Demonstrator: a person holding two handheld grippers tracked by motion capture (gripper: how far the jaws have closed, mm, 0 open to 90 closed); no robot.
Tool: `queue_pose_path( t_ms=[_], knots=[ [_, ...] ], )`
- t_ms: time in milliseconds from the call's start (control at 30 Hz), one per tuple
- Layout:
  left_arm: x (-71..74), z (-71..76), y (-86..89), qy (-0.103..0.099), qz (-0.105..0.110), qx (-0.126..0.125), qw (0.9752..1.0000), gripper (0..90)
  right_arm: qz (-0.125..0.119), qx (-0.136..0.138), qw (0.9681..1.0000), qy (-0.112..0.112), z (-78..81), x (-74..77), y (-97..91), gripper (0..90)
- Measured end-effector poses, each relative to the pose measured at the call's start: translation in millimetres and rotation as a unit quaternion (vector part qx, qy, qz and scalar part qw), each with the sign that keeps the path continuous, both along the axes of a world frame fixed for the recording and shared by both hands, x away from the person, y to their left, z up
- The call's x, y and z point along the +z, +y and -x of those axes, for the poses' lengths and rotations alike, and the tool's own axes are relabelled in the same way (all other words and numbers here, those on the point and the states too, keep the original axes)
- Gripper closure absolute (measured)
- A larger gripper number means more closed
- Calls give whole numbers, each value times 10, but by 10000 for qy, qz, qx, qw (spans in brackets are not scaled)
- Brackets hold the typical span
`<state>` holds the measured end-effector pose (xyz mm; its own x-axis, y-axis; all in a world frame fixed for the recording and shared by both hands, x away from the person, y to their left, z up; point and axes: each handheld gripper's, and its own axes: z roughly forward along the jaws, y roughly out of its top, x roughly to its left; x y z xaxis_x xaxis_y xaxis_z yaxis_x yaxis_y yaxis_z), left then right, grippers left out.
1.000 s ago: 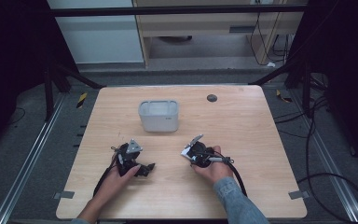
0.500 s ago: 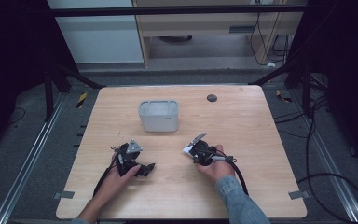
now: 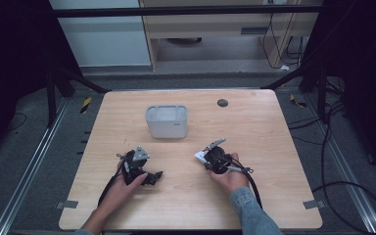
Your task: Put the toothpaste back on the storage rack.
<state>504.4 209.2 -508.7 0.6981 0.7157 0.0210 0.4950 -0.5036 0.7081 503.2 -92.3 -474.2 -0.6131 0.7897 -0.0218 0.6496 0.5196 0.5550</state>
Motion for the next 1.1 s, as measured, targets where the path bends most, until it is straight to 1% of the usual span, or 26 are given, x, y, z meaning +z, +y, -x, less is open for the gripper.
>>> queue_pose_path(
  t_ms=[33, 100, 133, 267, 300, 367, 400, 433, 467, 533, 567, 600, 633, 700, 767, 833, 867, 1033, 1100],
  knots=[
    [0, 0, 0, 1, 0, 0, 10000, 0, -75, -19, 10000, -11, 9, 21, -9, 789],
    [0, 0, 0, 0, -1, 0, 10000, 0, -147, -51, 9999, -17, 8, 41, -23, 790],
    [0, 0, 0, 0, -1, 0, 10000, 0, -147, -51, 9999, -17, 8, 41, -23, 790],
    [0, 0, 0, 0, 1, 1, 10000, 0, -272, -119, 9996, -29, -3, 106, -68, 791],
    [0, 0, 0, 0, 0, 0, 10000, 0, -287, -138, 9995, -76, -2, 161, -85, 792],
    [0, 0, 0, 0, 0, 0, 10000, 0, -301, -147, 9994, -105, -1, 179, -91, 792],
    [0, 0, 0, 0, -1, 1, 10000, 0, -318, -168, 9992, -148, -4, 226, -109, 792],
    [0, 0, 0, 0, -1, 1, 10000, 0, -318, -168, 9992, -148, -4, 226, -109, 792],
    [0, 0, 0, 1, -1, -1, 10000, 0, -344, -184, 9991, -178, -9, 274, -130, 792],
    [0, 0, 0, 0, -1, 0, 10000, 0, -368, -211, 9989, -192, -12, 301, -140, 792],
    [0, 0, 0, 0, -1, 0, 10000, 0, -389, -218, 9988, -225, -15, 327, -150, 792],
    [0, 0, 0, 0, -1, -1, 10000, 0, -392, -256, 9985, -286, -22, 385, -171, 792],
    [0, 0, 0, 0, -1, -1, 10000, 0, -392, -256, 9985, -286, -22, 385, -171, 792],
    [0, -1, 0, -2, -3, -3, 10000, 0, -436, -264, 9982, -328, -29, 441, -192, 792],
    [0, -1, 1, -4, -6, -6, 10000, 0, -469, -289, 9976, -423, -40, 507, -214, 792],
    [0, -1, 1, -5, -7, -7, 10000, 0, -479, -298, 9974, -451, -43, 519, -220, 792],
    [0, -1, 1, -5, -8, -6, 10000, 0, -499, -333, 9970, -494, -54, 556, -241, 792],
    [0, -1, 1, -4, -8, -8, 10000, 0, -544, -381, 9963, -553, -82, 620, -264, 792],
    [0, -1, 1, -5, -7, -8, 10000, 0, -526, -366, 9964, -563, -89, 628, -262, 792]
  ],
)
